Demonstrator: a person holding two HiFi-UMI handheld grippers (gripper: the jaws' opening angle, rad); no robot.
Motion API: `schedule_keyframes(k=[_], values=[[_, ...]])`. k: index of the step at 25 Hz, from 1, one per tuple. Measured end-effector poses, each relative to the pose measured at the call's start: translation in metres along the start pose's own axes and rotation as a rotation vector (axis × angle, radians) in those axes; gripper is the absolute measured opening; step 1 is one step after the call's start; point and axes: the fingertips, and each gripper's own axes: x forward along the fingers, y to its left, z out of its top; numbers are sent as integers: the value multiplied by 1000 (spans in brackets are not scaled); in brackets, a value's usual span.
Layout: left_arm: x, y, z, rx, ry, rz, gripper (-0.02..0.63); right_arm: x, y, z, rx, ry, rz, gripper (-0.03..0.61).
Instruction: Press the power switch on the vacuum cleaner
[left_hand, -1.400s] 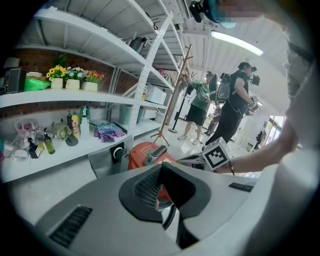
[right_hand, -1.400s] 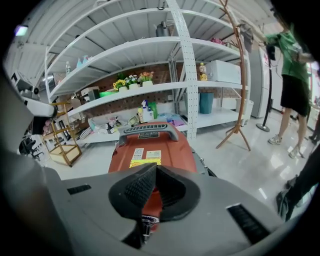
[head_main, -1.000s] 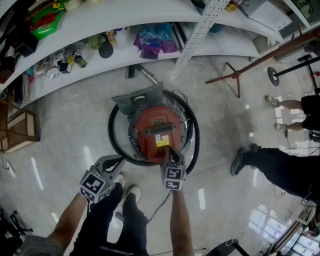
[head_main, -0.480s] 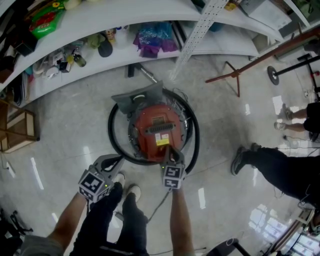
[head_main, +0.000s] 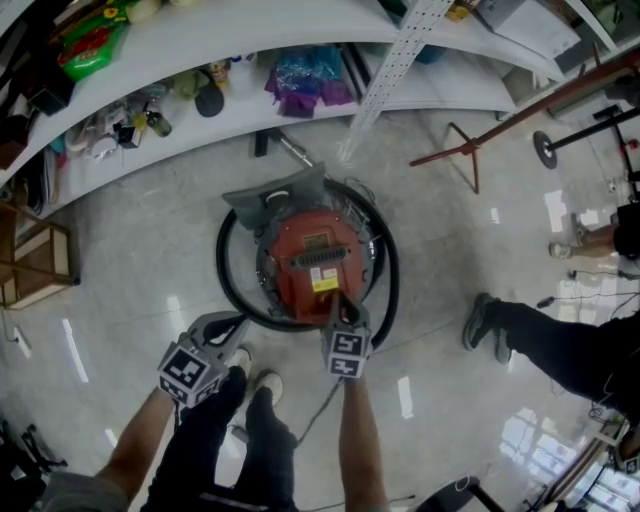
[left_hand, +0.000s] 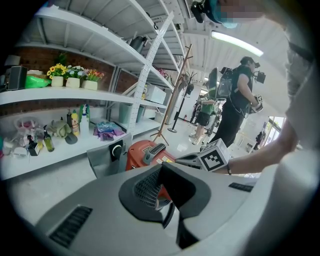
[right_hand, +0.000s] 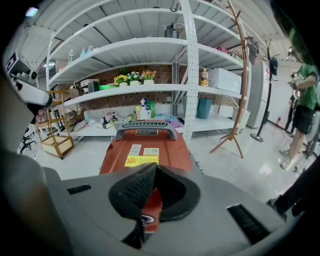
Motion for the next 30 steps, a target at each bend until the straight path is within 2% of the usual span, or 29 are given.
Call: schedule_keyframes(k=[19, 23, 30], values=[[-9, -7, 1, 2, 2, 2, 9, -14, -3, -3, 67, -7, 60, 11], [-11, -11, 1, 33, 5, -7, 9, -20, -3, 1, 77, -21, 68, 11], [-26, -25, 22, 13, -11, 5, 9, -40, 7, 15, 89, -41, 97, 11]])
